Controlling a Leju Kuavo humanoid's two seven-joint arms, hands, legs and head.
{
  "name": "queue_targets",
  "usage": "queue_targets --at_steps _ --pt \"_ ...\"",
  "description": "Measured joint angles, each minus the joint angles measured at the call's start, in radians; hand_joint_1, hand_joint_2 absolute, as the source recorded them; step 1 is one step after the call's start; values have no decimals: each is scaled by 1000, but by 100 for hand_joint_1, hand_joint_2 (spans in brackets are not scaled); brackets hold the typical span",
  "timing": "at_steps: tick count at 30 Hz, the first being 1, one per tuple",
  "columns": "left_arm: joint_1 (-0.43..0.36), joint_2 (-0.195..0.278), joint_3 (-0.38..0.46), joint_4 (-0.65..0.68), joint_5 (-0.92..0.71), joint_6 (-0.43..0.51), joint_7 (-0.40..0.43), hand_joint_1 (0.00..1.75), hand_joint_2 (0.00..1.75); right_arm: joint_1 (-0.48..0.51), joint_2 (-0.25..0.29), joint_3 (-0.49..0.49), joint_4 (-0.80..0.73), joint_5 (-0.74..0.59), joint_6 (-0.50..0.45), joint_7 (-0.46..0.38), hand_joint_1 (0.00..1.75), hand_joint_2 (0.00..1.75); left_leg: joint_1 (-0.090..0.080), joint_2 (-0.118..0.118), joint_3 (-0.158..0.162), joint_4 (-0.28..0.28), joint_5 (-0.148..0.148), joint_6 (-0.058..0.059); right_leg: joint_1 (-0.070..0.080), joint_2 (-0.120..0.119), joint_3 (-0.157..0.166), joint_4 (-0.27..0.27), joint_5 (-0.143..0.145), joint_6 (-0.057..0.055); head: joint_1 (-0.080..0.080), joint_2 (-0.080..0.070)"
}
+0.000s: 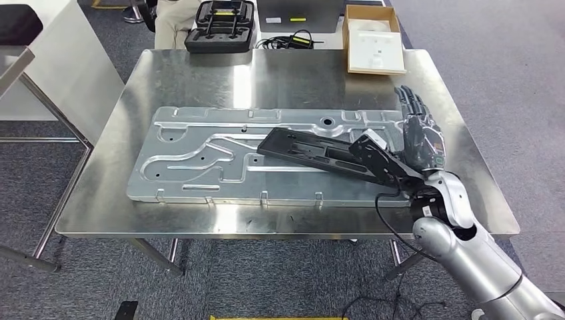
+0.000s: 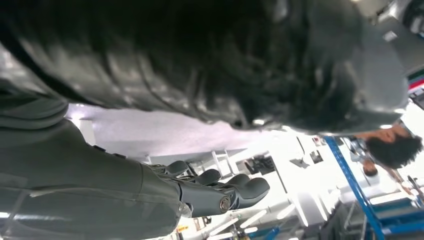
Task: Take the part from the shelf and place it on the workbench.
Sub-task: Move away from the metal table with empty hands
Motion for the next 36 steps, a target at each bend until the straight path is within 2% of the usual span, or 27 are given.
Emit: queue_targets --at_steps 2,5,6,8,10,11,12,13,14,16,17,18,21,22,23,24,26,27,28,29,30,32,33,36 --pt "-1 0 0 0 0 -1 -5 0 0 -10 -1 0 -17 3 10 15 0 0 -3 -1 -7 13 -5 -8 1 1 48 -101 31 -6 -1 0" --pt "1 0 1 0 0 -5 -12 0 0 -12 -2 0 -33 5 17 26 0 0 -6 -1 -17 17 -4 -19 2 3 46 -113 37 -19 -2 0" --pt "2 -1 1 0 0 -8 -16 0 0 -13 -3 0 -39 6 19 28 0 0 -5 -1 -21 27 -13 -25 1 2 46 -115 40 -25 -2 0" --pt "2 -2 1 0 0 -17 -26 0 0 -16 -4 0 -50 8 23 34 0 0 -2 0 -48 91 -62 -38 -2 1 43 -119 46 -34 -4 0" --pt "2 -4 1 0 0 -25 -40 0 0 -17 -6 0 -60 10 29 37 0 0 2 0 -97 214 -130 -47 -1 0 38 -119 49 -39 -5 0" --pt "3 -5 1 0 1 -28 -47 0 0 -17 -6 0 -64 12 33 39 0 0 3 0 -117 265 -150 -49 0 0 34 -118 51 -40 -5 0" --pt "3 -8 1 0 3 -30 -54 0 0 -17 -7 0 -68 15 38 42 0 0 3 0 -123 289 -154 -49 0 0 31 -118 53 -41 -5 0" --pt "4 -9 1 0 4 -31 -59 0 0 -17 -8 0 -74 18 42 46 0 0 3 0 -110 274 -139 -47 0 0 29 -118 56 -41 -5 0" --pt "3 -10 1 0 5 -32 -63 0 0 -17 -10 0 -81 21 46 50 0 0 3 0 -80 225 -112 -44 1 1 28 -118 58 -40 -5 0" --pt "2 -11 3 0 6 -32 -69 0 0 -18 -16 -1 -95 23 50 57 0 0 0 0 -1 86 -62 -34 2 1 26 -118 61 -36 -5 0" --pt "1 -11 4 0 5 -32 -70 0 0 -19 -20 -2 -102 24 53 60 0 0 -2 -1 25 38 -49 -29 3 1 25 -118 64 -31 -5 0" --pt "0 -11 5 0 4 -32 -72 0 0 -20 -23 -3 -107 24 55 63 0 0 -5 -1 38 10 -44 -25 4 1 24 -119 67 -26 -4 0" --pt "1 -12 6 0 4 -31 -75 0 0 -20 -33 -6 -118 24 58 69 0 0 -4 0 37 -2 -32 -13 4 1 23 -125 76 -9 -4 0" --pt "1 -12 6 0 4 -31 -75 0 0 -20 -38 -7 -121 24 58 69 0 0 -2 1 37 -8 -25 -8 4 1 20 -119 67 -4 -3 0" --pt "1 -13 6 0 4 -30 -75 0 0 -20 -42 -8 -124 24 58 69 0 0 0 3 35 -15 -17 -2 5 1 10 -94 43 -1 -2 0" --pt "1 -14 6 0 3 -30 -75 0 0 -20 -46 -9 -126 24 59 70 0 0 2 4 31 -19 -10 3 5 1 -7 -47 6 2 0 0" --pt "1 -16 6 0 -3 -31 -73 0 0 -19 -52 -10 -129 24 60 74 0 0 -2 5 17 -18 -2 9 4 1 -52 81 -73 5 2 0" --pt "1 -17 6 0 -7 -30 -71 0 0 -18 -54 -10 -129 24 60 76 0 0 -3 6 10 -15 2 10 4 1 -64 126 -91 6 2 0" --pt "1 -17 6 0 -11 -30 -68 0 0 -18 -55 -11 -129 23 59 77 0 0 -3 6 3 -13 5 10 4 0 -59 138 -90 6 2 0" --pt "1 -18 6 0 -14 -29 -66 0 0 -18 -57 -12 -129 23 57 77 0 0 -4 6 -4 -9 8 9 4 0 -35 111 -71 6 2 0" --pt "1 -19 6 0 -16 -27 -65 0 0 -18 -58 -15 -129 22 54 77 0 0 -4 6 -10 -4 9 8 4 0 5 52 -43 5 2 0" --pt "-1 -19 6 0 -17 -22 -64 0 0 -19 -60 -22 -129 20 46 74 0 0 -5 5 -21 7 11 3 6 1 82 -72 -10 0 1 0" --pt "-2 -18 6 0 -17 -20 -64 0 0 -20 -60 -24 -129 19 43 71 0 0 -7 4 -24 11 12 -1 7 1 100 -106 -5 -4 1 0" --pt "-7 -15 6 0 -17 -15 -64 0 0 -22 -60 -29 -129 18 40 65 0 0 -7 1 -34 16 21 -17 9 1 96 -123 4 -21 1 0"
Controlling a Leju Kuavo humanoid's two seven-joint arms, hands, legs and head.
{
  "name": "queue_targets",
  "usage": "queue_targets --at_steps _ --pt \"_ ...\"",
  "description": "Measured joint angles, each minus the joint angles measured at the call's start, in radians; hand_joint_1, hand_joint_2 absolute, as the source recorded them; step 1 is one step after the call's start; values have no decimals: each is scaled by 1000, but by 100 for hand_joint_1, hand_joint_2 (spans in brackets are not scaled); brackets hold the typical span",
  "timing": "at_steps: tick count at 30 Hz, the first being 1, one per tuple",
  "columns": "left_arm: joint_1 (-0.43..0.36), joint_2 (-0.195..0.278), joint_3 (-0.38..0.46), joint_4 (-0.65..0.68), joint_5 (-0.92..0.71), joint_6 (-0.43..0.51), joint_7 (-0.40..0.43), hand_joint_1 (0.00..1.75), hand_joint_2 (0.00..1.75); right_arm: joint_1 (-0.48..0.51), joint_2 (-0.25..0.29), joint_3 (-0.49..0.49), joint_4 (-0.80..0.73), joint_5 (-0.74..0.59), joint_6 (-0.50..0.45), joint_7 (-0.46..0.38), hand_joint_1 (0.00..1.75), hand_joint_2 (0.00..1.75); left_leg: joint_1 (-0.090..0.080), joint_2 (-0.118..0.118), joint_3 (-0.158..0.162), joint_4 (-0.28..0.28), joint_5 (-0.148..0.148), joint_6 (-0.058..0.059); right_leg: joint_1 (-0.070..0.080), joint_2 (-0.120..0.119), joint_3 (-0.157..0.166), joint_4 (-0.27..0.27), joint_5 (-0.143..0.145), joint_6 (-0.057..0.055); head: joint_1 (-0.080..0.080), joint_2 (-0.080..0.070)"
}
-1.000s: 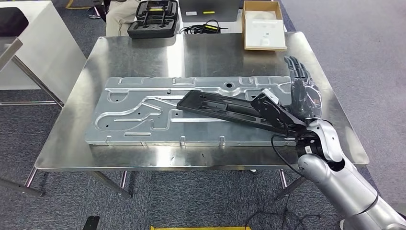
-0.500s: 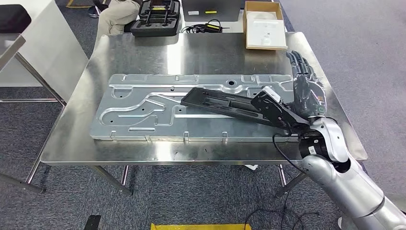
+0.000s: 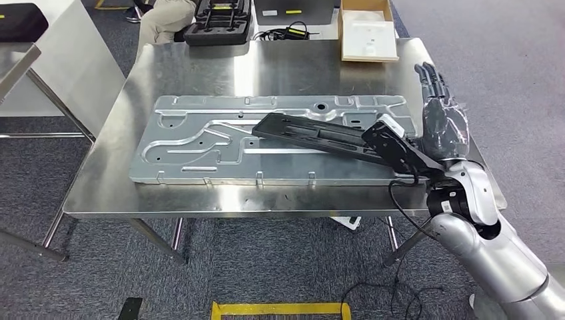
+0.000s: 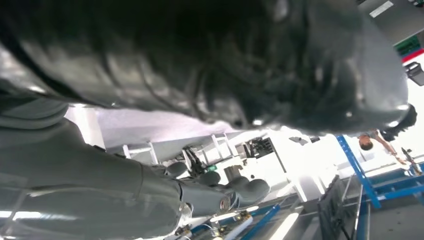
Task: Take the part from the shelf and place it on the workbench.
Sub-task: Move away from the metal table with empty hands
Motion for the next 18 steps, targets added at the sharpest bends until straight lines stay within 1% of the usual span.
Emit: queue_targets --at_steps 1,2,3,5,6,7,8,9,10,11,12,13,14,15,16,17,18 --pt "-1 1 0 0 0 1 0 0 0 -1 0 -1 0 0 0 -1 0 0 1 0 -6 10 -10 -6 -1 -1 -4 -3 6 -7 0 0" --pt "-3 2 0 0 0 1 0 0 0 -2 0 -1 0 0 0 -2 0 0 3 0 -18 37 -34 -12 -3 -2 -9 -5 13 -15 -1 0" --pt "-4 3 0 0 0 1 0 0 0 -3 0 -1 0 0 0 -2 0 0 6 0 -35 81 -71 -18 -5 -3 -16 -7 19 -21 -1 0" --pt "-7 3 0 0 -1 1 0 0 0 -4 0 -1 0 0 -1 -2 0 0 10 0 -76 202 -147 -28 -4 -3 -32 -7 31 -26 -3 0" --pt "-8 3 0 0 -1 1 0 0 0 -4 0 -1 0 0 -1 -2 0 0 11 0 -87 248 -166 -30 -3 -3 -41 -6 37 -26 -3 0" --pt "-8 3 0 0 -1 1 1 0 0 -4 0 -1 0 0 -1 -2 0 0 11 0 -83 263 -167 -30 -3 -3 -50 -6 43 -26 -3 0" --pt "-8 3 0 0 -1 1 1 0 0 -4 0 -1 0 0 -1 -2 0 0 11 0 -61 243 -152 -27 -3 -3 -58 -5 48 -25 -3 0" --pt "-8 3 0 0 -1 1 1 0 0 -4 0 -1 0 0 -1 -2 0 0 10 0 -19 184 -124 -23 -2 -3 -63 -5 53 -24 -3 0" --pt "-10 4 0 0 -1 1 1 0 0 -4 0 -1 0 0 -1 -2 0 0 7 -1 29 108 -104 -16 -2 -3 -66 -5 57 -22 -3 0" --pt "-11 6 0 0 -1 1 1 0 0 -4 0 -2 0 0 -1 -3 0 0 4 -1 71 41 -89 -10 -2 -3 -69 -5 61 -19 -2 0" --pt "-13 7 0 0 -1 1 0 0 0 -5 0 -3 0 0 -1 -3 0 0 0 -1 99 -6 -82 -5 -2 -3 -70 -6 65 -15 -2 0" --pt "-14 8 0 0 -2 1 0 0 0 -5 0 -3 0 0 -1 -3 0 0 -4 -1 110 -28 -82 -1 -4 -4 -71 -8 71 -9 -3 0" --pt "-15 8 0 0 -2 1 0 0 0 -5 0 -4 0 0 -1 -3 0 0 -7 -1 111 -33 -78 2 -5 -4 -72 -11 76 -3 -3 0" --pt "-16 8 0 0 -3 1 1 0 0 -5 0 -4 0 0 -1 -4 0 0 -5 -1 110 -41 -69 7 -6 -4 -73 -12 80 3 -4 0" --pt "-16 8 0 0 -4 1 2 0 0 -5 0 -4 0 0 -1 -4 0 0 -3 1 111 -49 -59 12 -6 -4 -76 -9 77 8 -4 0" --pt "-17 7 0 0 -5 1 5 0 0 -6 0 -5 1 0 -1 -5 0 0 0 4 109 -58 -48 18 -5 -3 -83 7 60 13 -3 0" --pt "-18 7 0 0 -7 1 9 0 0 -6 0 -7 1 0 -1 -5 0 0 3 7 106 -67 -38 23 -4 -3 -97 42 29 16 -1 0"
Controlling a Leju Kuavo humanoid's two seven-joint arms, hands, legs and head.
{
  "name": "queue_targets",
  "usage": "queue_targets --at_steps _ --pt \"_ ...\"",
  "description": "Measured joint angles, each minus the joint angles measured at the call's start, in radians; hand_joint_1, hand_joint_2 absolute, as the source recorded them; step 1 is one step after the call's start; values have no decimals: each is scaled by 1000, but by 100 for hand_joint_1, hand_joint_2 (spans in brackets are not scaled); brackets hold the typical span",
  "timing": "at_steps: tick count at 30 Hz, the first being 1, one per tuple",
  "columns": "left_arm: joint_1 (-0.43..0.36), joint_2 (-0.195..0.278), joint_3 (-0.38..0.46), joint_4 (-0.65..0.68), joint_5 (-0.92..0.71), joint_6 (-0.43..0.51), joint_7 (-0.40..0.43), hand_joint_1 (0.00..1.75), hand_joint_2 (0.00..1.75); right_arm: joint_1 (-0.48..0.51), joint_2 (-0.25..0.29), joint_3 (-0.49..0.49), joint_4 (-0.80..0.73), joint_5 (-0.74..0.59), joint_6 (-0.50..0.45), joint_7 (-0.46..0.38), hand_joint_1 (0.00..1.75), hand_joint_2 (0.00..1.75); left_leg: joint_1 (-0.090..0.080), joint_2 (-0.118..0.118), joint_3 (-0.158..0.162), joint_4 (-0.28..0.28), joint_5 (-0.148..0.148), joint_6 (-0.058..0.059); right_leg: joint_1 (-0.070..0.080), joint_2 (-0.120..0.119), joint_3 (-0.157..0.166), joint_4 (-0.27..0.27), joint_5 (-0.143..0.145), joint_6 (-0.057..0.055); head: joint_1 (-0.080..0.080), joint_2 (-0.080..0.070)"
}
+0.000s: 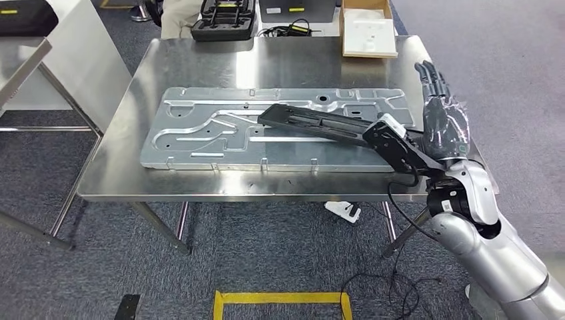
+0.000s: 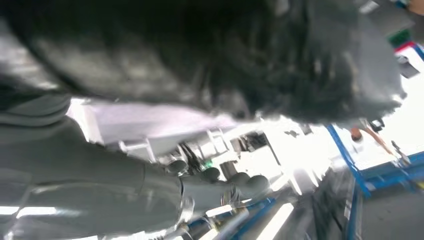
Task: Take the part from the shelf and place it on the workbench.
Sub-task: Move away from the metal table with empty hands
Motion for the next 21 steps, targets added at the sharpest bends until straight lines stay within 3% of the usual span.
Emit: queue_targets --at_steps 2,3,4,5,7,9,10,12,14,16,18,19,20,21 --pt "-1 -2 0 0 -3 0 8 0 0 2 0 -2 1 0 0 0 0 0 -1 3 -16 0 12 6 -2 0 -40 118 -81 7 2 0" --pt "0 -2 0 0 -3 0 11 0 0 5 0 -2 2 0 0 0 0 0 -1 3 -26 3 17 6 -4 0 -55 172 -106 10 2 0" --pt "1 -3 0 0 -4 0 13 0 0 9 -1 -2 2 0 0 2 0 0 0 3 -36 8 21 5 -6 0 -57 200 -113 14 2 0" --pt "3 -4 0 0 -4 2 14 0 0 12 -3 -3 2 0 0 4 0 0 1 3 -47 14 24 4 -9 0 -41 192 -101 18 2 0" --pt "4 -5 0 0 -4 7 14 0 0 16 -8 -6 2 0 0 9 0 0 4 3 -68 34 27 -2 -17 -1 35 83 -60 25 2 0" --pt "3 -5 0 0 -6 13 18 0 0 21 -13 -10 0 0 0 13 0 0 4 1 -87 56 27 -12 -15 3 91 -12 -39 22 2 0" --pt "3 -6 0 0 -7 15 20 0 0 25 -15 -13 -1 1 0 14 0 0 3 0 -95 63 29 -18 -13 5 97 -30 -40 17 1 0" --pt "4 -7 0 0 -10 17 26 0 0 35 -17 -17 -2 2 -1 16 0 0 3 -3 -103 69 37 -28 -11 7 87 -30 -32 0 1 0" --pt "7 -8 0 0 -13 18 30 0 0 41 -17 -19 -2 3 -1 16 0 0 7 -4 -119 89 18 -38 -11 5 74 -33 -19 -16 -1 0" --pt "7 -10 0 0 -14 19 32 0 0 44 -17 -21 -2 4 -2 14 0 0 10 -4 -152 172 -56 -47 -12 3 56 -34 -2 -28 -4 0" --pt "6 -12 0 0 -16 19 34 0 0 48 -17 -21 0 4 -4 8 0 0 12 -4 -185 290 -131 -51 -8 3 33 -33 14 -32 -5 0" --pt "6 -12 0 0 -16 19 35 0 0 51 -17 -21 2 4 -4 6 0 0 12 -4 -186 323 -144 -49 -5 3 22 -33 22 -33 -5 0" --pt "7 -13 0 0 -17 19 36 0 0 53 -17 -21 3 4 -5 4 0 0 11 -4 -172 324 -137 -46 -3 3 11 -32 30 -33 -5 0" --pt "7 -13 0 0 -18 19 37 0 0 54 -17 -21 5 4 -5 3 0 0 9 -4 -139 289 -116 -41 -1 4 2 -32 37 -33 -4 0"
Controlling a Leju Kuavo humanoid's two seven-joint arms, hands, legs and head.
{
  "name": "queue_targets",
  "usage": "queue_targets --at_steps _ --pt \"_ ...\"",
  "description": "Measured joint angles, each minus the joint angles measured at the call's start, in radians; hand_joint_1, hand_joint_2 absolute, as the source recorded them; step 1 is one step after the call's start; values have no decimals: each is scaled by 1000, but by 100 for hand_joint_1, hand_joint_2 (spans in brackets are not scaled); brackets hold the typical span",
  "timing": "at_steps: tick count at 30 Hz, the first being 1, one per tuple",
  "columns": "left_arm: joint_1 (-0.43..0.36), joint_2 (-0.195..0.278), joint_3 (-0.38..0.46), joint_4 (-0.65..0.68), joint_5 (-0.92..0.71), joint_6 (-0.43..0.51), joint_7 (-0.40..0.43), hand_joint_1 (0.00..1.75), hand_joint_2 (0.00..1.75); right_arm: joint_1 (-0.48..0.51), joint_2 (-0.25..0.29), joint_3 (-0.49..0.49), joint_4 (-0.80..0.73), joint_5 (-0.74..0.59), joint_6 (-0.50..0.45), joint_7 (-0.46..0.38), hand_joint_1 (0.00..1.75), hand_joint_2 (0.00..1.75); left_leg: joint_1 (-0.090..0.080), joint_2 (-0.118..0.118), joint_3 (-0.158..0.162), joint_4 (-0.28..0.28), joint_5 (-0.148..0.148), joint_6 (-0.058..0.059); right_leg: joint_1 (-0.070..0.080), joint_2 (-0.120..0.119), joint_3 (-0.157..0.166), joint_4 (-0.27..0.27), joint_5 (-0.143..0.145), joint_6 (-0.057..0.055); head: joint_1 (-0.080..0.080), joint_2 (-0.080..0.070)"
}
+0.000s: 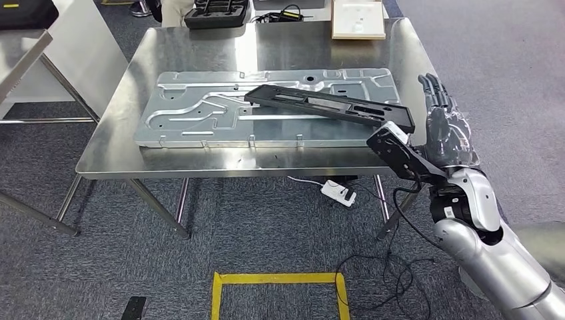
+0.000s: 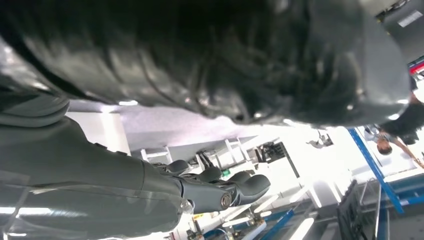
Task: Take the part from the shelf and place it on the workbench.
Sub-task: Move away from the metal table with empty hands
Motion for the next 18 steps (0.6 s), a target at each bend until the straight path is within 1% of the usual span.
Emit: queue_targets --at_steps 1,2,3,4,5,6,7,8,9,10,11,12,13,14,15,16,17,18 --pt "-1 0 0 0 0 0 1 0 0 1 0 0 1 0 0 -1 0 0 -4 0 47 -63 25 7 1 0 -7 0 7 1 0 0" --pt "-2 1 0 0 -1 1 3 0 0 1 0 -2 2 0 0 -2 0 0 -9 -1 96 -136 39 15 1 0 -12 -1 13 3 0 0" --pt "-3 2 0 0 -2 1 5 0 0 1 0 -3 3 0 0 -3 0 0 -14 -1 133 -193 49 21 1 -1 -14 -3 21 7 0 0" --pt "-4 3 0 0 -3 2 8 0 0 1 0 -4 4 0 0 -5 0 0 -19 -1 154 -232 52 26 -1 -2 -15 -6 28 12 0 0" --pt "-5 4 0 0 -4 2 10 0 0 1 0 -5 5 -1 0 -7 0 0 -23 -1 159 -249 53 28 -4 -3 -15 -11 36 18 -1 0" --pt "-4 4 0 0 -4 2 13 0 0 3 0 -5 6 -1 -1 -8 0 0 -25 -1 156 -254 64 31 -6 -4 -14 -18 45 24 -2 0" --pt "-2 3 0 0 -3 2 15 0 0 5 0 -6 7 -1 -1 -9 0 0 -23 0 155 -265 75 35 -6 -4 -14 -21 49 30 -2 0" --pt "0 3 0 0 -2 2 17 0 0 7 0 -6 8 -1 -3 -10 0 0 -21 3 154 -275 88 39 -7 -4 -18 -18 39 34 -2 0" --pt "2 2 0 0 -2 2 18 0 0 10 0 -6 10 -2 -5 -11 0 0 -19 6 149 -284 103 44 -6 -4 -25 3 11 37 0 0" --pt "4 2 0 0 -1 1 19 0 0 12 0 -7 12 -2 -7 -12 0 0 -16 8 142 -289 115 47 -7 -3 -39 45 -34 40 0 0" --pt "4 2 0 0 -1 0 19 0 0 15 0 -7 13 -2 -8 -13 0 0 -17 9 130 -290 125 50 -8 -3 -55 103 -84 43 1 0" --pt "5 2 0 0 -1 -1 19 0 0 18 0 -7 14 -1 -9 -13 0 0 -17 10 116 -288 134 51 -9 -3 -69 166 -123 47 1 0" --pt "5 2 0 0 -1 -2 18 0 0 21 0 -7 15 -1 -10 -13 0 0 -17 10 102 -284 142 50 -10 -3 -75 215 -139 51 2 0" --pt "6 2 0 0 0 -3 17 0 0 24 0 -7 16 0 -10 -13 0 0 -16 10 87 -279 149 48 -12 -3 -67 235 -132 56 1 0" --pt "7 1 0 0 0 -4 16 0 0 25 0 -7 16 1 -9 -13 0 0 -14 10 72 -272 155 45 -14 -3 -42 221 -109 60 1 0" --pt "8 1 0 0 1 -5 14 0 0 26 0 -7 16 3 -9 -13 0 0 -12 10 56 -260 160 41 -18 -4 0 174 -85 65 1 0" --pt "9 2 0 0 1 -5 12 0 0 25 0 -7 16 4 -8 -12 0 0 -12 9 40 -248 162 37 -20 -4 46 113 -77 69 2 0" --pt "8 2 0 0 1 -6 10 0 0 24 0 -8 15 5 -7 -11 0 0 -12 9 26 -234 164 32 -19 -3 83 58 -78 68 1 0"
